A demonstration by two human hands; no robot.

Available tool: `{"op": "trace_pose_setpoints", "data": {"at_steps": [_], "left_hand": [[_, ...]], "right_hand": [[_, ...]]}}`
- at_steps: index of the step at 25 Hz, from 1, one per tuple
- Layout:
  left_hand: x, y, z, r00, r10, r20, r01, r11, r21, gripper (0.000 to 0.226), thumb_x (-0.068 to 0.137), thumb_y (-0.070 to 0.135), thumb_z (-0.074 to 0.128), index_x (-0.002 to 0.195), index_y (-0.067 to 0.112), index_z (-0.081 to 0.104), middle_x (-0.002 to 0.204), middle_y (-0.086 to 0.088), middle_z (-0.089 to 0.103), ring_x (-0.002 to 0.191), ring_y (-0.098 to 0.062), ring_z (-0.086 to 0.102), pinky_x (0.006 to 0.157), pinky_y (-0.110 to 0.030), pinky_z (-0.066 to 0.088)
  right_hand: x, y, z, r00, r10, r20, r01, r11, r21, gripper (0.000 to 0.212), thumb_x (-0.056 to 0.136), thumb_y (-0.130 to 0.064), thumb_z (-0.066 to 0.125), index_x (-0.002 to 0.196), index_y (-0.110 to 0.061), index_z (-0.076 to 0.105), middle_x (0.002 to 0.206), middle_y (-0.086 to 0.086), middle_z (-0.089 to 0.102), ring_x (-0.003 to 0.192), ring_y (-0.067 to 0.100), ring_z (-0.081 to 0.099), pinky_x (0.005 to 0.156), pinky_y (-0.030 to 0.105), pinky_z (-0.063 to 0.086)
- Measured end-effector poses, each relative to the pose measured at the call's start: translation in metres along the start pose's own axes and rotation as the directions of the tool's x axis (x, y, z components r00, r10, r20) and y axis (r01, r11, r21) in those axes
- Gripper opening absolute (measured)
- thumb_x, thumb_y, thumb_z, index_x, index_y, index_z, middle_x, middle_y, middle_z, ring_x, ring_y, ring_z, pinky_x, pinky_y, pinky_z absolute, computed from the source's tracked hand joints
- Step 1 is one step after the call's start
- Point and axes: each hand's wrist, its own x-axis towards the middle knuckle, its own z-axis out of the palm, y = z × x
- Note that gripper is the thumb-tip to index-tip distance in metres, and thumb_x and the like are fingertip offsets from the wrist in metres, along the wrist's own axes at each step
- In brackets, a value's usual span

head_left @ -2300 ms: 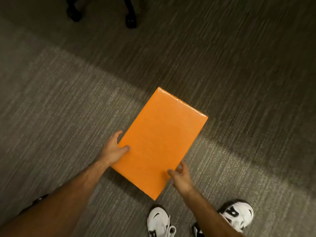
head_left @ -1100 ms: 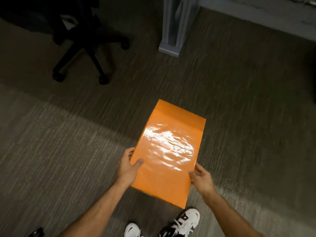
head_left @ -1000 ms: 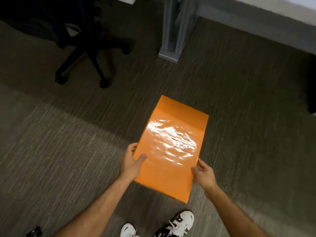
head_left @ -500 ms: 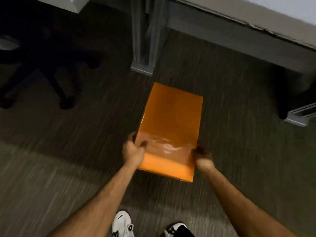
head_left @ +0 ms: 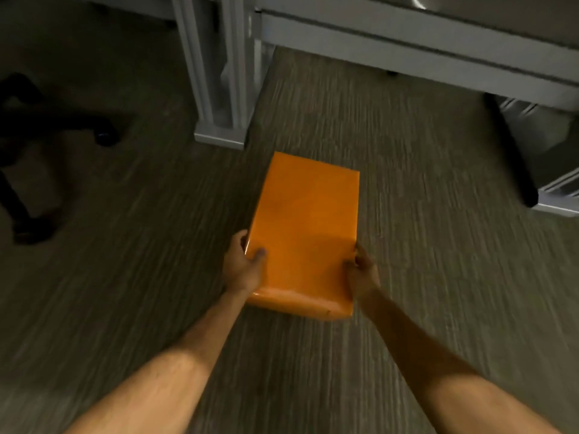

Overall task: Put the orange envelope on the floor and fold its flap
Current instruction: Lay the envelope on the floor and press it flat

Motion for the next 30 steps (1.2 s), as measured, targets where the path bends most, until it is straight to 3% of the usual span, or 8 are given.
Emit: {"op": "trace_pose_setpoints", "data": {"at_steps": [2,5,8,11,14,22,27,30], "left_hand": [[0.021,-0.014,0.015,0.999,0.038,-0.019,-0.035,0.993,0.109,0.057,0.089,0.035,0.068,0.139,0.029,0.041,0.132,-0.005,0.059,0.116,-0.029,0.059,0.094,-0.046,0.048],[0.031,-0.043,0.036,0.992,0.124,0.018,-0.123,0.943,0.31,0.062,0.094,0.043,0.056,0.149,0.033,0.029,0.146,-0.005,0.046,0.128,-0.028,0.05,0.101,-0.052,0.046],[0.028,-0.064,0.047,0.945,0.313,0.097,-0.299,0.703,0.645,0.066,0.098,0.059,0.029,0.156,0.036,0.008,0.166,-0.003,0.008,0.149,-0.027,0.017,0.113,-0.051,0.028],[0.022,-0.069,0.041,0.887,0.373,0.272,-0.446,0.539,0.715,0.075,0.094,0.07,0.015,0.156,0.035,-0.007,0.165,-0.001,-0.017,0.151,-0.028,-0.012,0.118,-0.052,0.005],[0.017,-0.071,0.033,0.856,0.37,0.362,-0.508,0.471,0.721,0.082,0.09,0.077,0.014,0.153,0.037,-0.019,0.163,0.001,-0.026,0.149,-0.028,-0.023,0.119,-0.057,0.003],[0.024,-0.075,0.042,0.85,0.429,0.307,-0.489,0.422,0.763,0.088,0.087,0.08,0.019,0.157,0.032,-0.003,0.167,-0.002,-0.01,0.152,-0.029,-0.008,0.116,-0.055,0.016],[0.035,-0.075,0.047,0.842,0.452,0.294,-0.498,0.443,0.746,0.08,0.087,0.078,0.032,0.147,0.025,0.036,0.156,-0.007,0.028,0.146,-0.031,0.025,0.108,-0.055,0.037],[0.054,-0.07,0.051,0.819,0.504,0.273,-0.515,0.439,0.736,0.074,0.086,0.076,0.035,0.138,0.024,0.043,0.148,-0.008,0.035,0.14,-0.03,0.034,0.105,-0.052,0.04]], "right_hand": [[0.025,0.012,0.016,1.0,-0.014,-0.012,0.014,0.999,-0.043,0.059,0.102,-0.028,0.05,0.156,-0.038,0.029,0.148,0.012,0.053,0.125,0.035,0.057,0.099,0.047,0.05],[0.044,0.038,0.042,0.995,-0.08,0.053,0.084,0.993,-0.085,0.073,0.103,-0.039,0.05,0.16,-0.036,0.006,0.161,0.012,0.034,0.138,0.038,0.046,0.109,0.054,0.043],[0.047,0.058,0.055,0.977,-0.215,-0.008,0.208,0.955,-0.212,0.076,0.102,-0.051,0.041,0.16,-0.033,-0.004,0.17,0.007,0.009,0.151,0.036,0.025,0.119,0.059,0.028],[0.038,0.061,0.058,0.933,-0.351,0.083,0.342,0.785,-0.516,0.071,0.101,-0.059,0.029,0.158,-0.041,-0.009,0.17,-0.003,-0.013,0.155,0.037,-0.004,0.121,0.057,0.013],[0.019,0.072,0.066,0.891,-0.404,0.207,0.435,0.631,-0.642,0.074,0.094,-0.073,0.019,0.152,-0.049,-0.021,0.167,-0.012,-0.024,0.15,0.039,-0.026,0.121,0.061,0.003],[0.021,0.075,0.075,0.909,-0.393,0.14,0.38,0.64,-0.668,0.082,0.086,-0.084,0.019,0.15,-0.053,-0.022,0.164,-0.021,-0.027,0.15,0.031,-0.029,0.121,0.063,0.021],[0.031,0.069,0.077,0.906,-0.414,0.088,0.351,0.618,-0.703,0.082,0.086,-0.083,0.022,0.153,-0.036,0.024,0.17,-0.015,-0.008,0.155,0.034,-0.012,0.117,0.061,0.034],[0.052,0.059,0.08,0.907,-0.411,0.088,0.345,0.607,-0.716,0.083,0.085,-0.085,0.02,0.147,-0.031,0.031,0.17,-0.011,-0.006,0.155,0.032,-0.014,0.116,0.061,0.034]]}}
